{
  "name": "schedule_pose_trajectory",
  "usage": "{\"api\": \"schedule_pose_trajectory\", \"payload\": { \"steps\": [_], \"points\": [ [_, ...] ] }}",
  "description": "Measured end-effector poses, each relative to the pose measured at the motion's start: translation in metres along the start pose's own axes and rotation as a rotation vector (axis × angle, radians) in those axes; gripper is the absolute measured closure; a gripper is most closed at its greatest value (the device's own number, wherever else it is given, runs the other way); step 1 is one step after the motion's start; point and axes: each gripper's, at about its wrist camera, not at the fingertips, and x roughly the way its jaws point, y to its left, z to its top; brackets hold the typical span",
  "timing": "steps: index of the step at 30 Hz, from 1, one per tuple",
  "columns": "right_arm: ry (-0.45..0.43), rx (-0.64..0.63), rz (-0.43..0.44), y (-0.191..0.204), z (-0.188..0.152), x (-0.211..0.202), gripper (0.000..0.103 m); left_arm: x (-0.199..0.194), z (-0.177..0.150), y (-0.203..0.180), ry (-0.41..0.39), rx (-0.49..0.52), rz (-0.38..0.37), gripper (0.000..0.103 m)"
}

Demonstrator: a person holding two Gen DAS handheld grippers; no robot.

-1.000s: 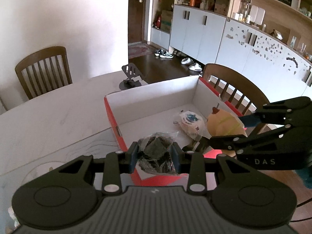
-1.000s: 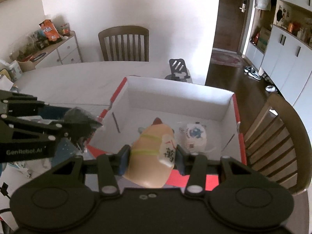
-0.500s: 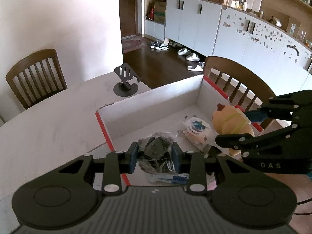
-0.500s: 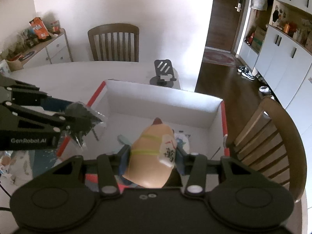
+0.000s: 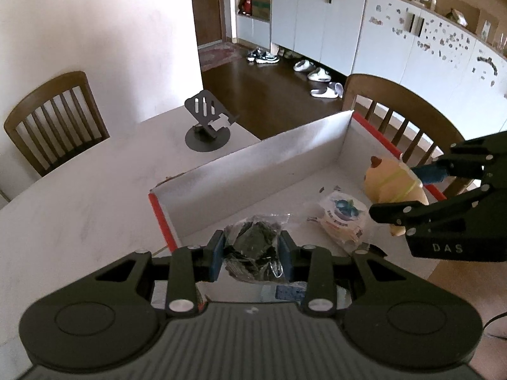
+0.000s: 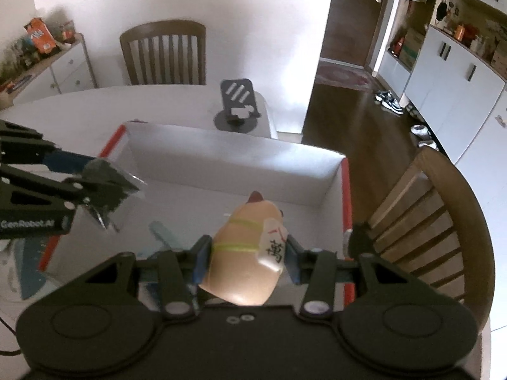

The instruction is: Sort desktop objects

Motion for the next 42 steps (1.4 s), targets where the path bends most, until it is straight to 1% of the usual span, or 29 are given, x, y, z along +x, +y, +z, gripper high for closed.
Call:
{"api": "schedule_pose_trajectory", "payload": {
  "steps": [4, 9, 14, 24, 28, 35, 38, 42],
  "points": [
    [0.035, -0.008, -0.012, -0.006, 0.001, 0.014, 0.056, 0.014, 0.007, -0.006, 0.026, 0.024, 0.000, 0.069],
    [0.087, -0.031, 0.002, -0.005, -0.001, 0.031, 0.056, 0.037, 0.015, -0.013, 0.066, 0.044, 0.001, 0.069],
    [0.124, -0.032, 0.022, -0.002, -0.004, 0.043, 0.056, 0.057, 0.019, -0.021, 0.108, 0.093, 0.012, 0.068],
    [0.191, 0.020, 0.074, -0.005, -0.017, 0.052, 0.056, 0.082, 0.022, -0.023, 0.165, 0.105, -0.001, 0.068],
    [0.205, 0.048, 0.088, -0.009, -0.018, 0.055, 0.056, 0.094, 0.022, -0.024, 0.191, 0.098, -0.002, 0.068],
    [0.215, 0.059, 0.100, -0.009, -0.022, 0.059, 0.056, 0.108, 0.017, -0.026, 0.239, 0.097, -0.017, 0.068],
    [0.220, 0.060, 0.103, -0.009, -0.023, 0.060, 0.056, 0.112, 0.014, -0.028, 0.246, 0.116, -0.010, 0.068],
    [0.227, 0.062, 0.103, -0.009, -0.023, 0.062, 0.056, 0.115, 0.013, -0.028, 0.262, 0.110, -0.019, 0.068]
  ]
}}
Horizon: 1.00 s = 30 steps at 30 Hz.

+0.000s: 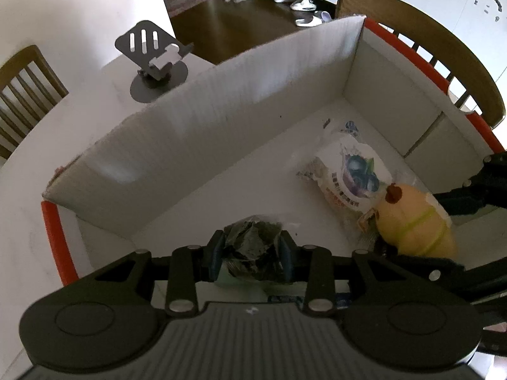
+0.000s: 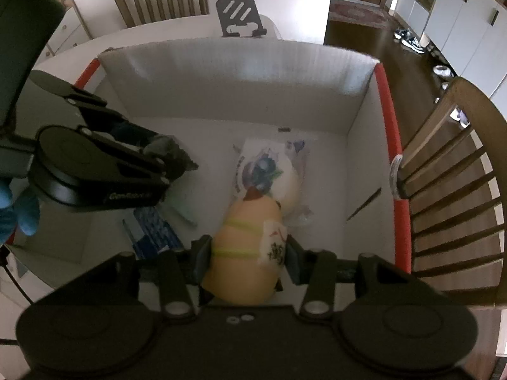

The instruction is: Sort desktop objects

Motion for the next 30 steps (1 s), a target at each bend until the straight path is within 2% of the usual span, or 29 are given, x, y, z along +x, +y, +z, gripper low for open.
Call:
{"api": "schedule_pose_trajectory", "payload": {
  "steps": [9, 18, 25, 27, 30],
  "points": [
    [0.004, -0.007, -0.002, 0.001, 0.001, 0.001, 0.054, 0.000, -0.001, 0.004, 0.007, -0.022, -0.009, 0.067],
    [0.003, -0.018, 0.009, 0.002, 0.000, -0.004, 0.051, -0.007, -0.004, 0.009, -0.031, -0.046, 0.025, 0.066],
    [-0.021, -0.025, 0.022, 0.005, -0.001, -0.013, 0.037, -0.019, -0.007, 0.012, -0.055, -0.058, 0.026, 0.050],
    [-0.028, -0.027, 0.021, 0.006, -0.001, -0.017, 0.037, -0.026, -0.010, 0.012, -0.071, -0.061, 0.025, 0.049],
    [-0.042, -0.031, 0.018, 0.008, -0.001, -0.024, 0.035, -0.033, -0.011, 0.015, -0.099, -0.079, 0.021, 0.043]
  ]
}}
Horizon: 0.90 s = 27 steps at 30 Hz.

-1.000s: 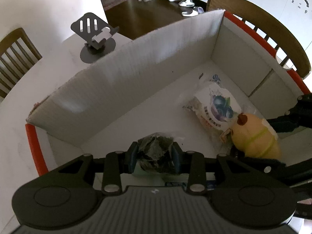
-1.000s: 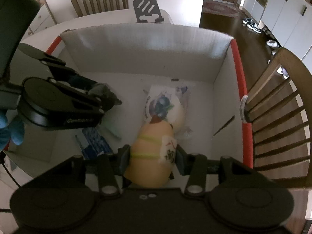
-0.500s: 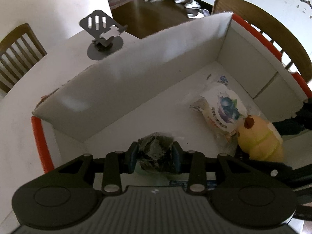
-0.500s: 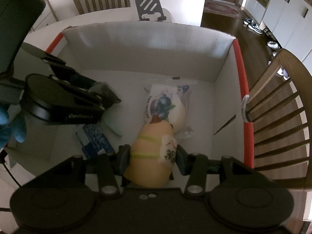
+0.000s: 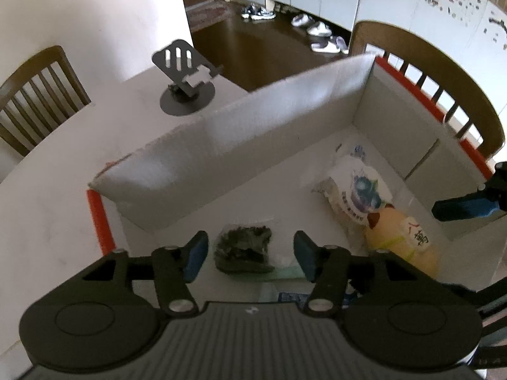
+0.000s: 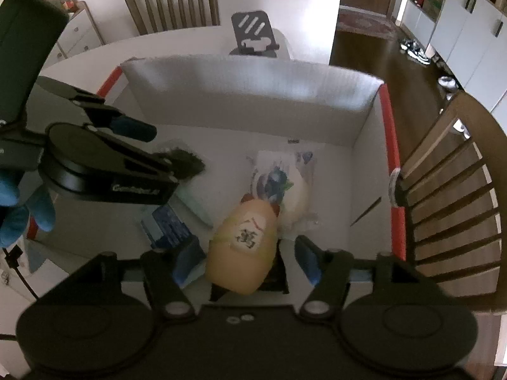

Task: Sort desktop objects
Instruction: 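Open both grippers and withdraw them from the shoebox toward the snack pile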

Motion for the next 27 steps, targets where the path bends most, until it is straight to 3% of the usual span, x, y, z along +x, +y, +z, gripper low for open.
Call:
{"api": "schedule_pose_trajectory", "payload": {
  "steps": [27],
  "points": [
    [-0.097, -0.055, -0.017, 0.028, -0.016, -0.067, 0.033, -0.085, -0.030, 0.001, -0.122, -0.061, -0.023, 0.043]
  ]
}}
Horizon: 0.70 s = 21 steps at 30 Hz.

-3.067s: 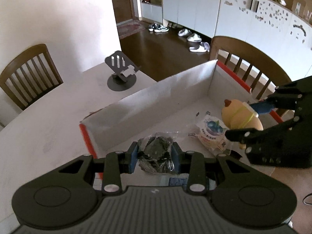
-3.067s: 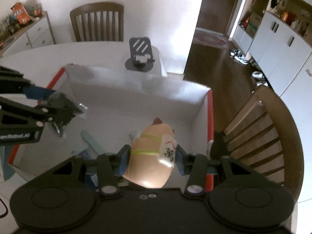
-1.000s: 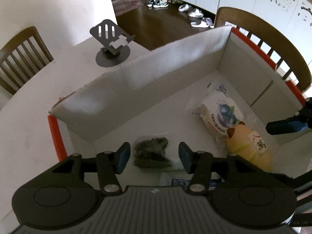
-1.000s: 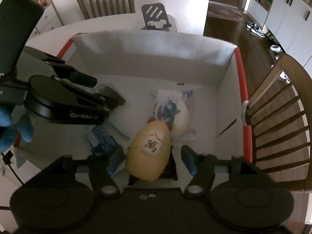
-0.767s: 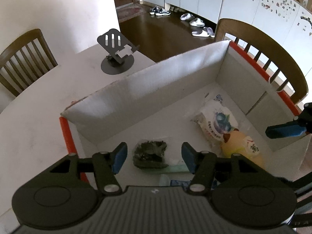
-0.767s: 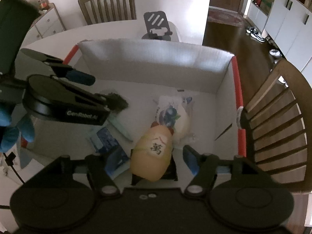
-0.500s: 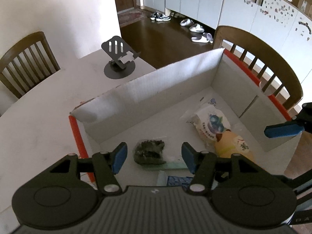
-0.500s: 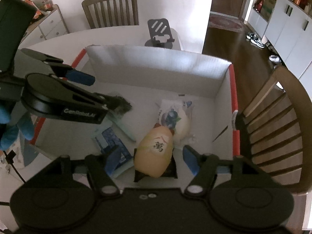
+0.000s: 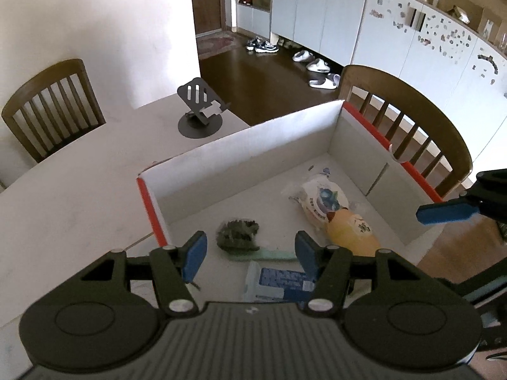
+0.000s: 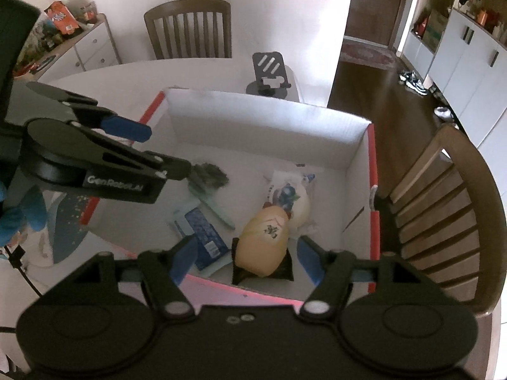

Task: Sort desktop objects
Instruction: 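Open both grippers and withdraw them from the shoebox toward the snack pile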

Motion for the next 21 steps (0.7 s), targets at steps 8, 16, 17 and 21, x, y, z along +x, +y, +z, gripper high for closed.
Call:
{"api": "schedule_pose_trajectory", "payload": {
  "steps": [8, 16, 17, 21],
  "points": [
    [-0.027, -0.026, -0.010, 0.017, -0.006, -0.019, 0.033, -0.031, -0.018, 0.008, -0.037, -0.024, -0.007, 0.043],
    [-0.050, -0.040, -0.009, 0.039, -0.011, -0.035, 0.033, -0.069, -0.038, 0.018, -0.112, -0.041, -0.007, 0.043],
    [-0.053, -0.040, -0.009, 0.042, -0.012, -0.037, 0.033, -0.073, -0.040, 0.020, -0.118, -0.040, -0.010, 0.043],
    [-0.068, -0.044, -0.007, 0.055, -0.012, -0.045, 0.033, -0.091, -0.051, 0.028, -0.140, -0.045, -0.024, 0.043]
  ]
}}
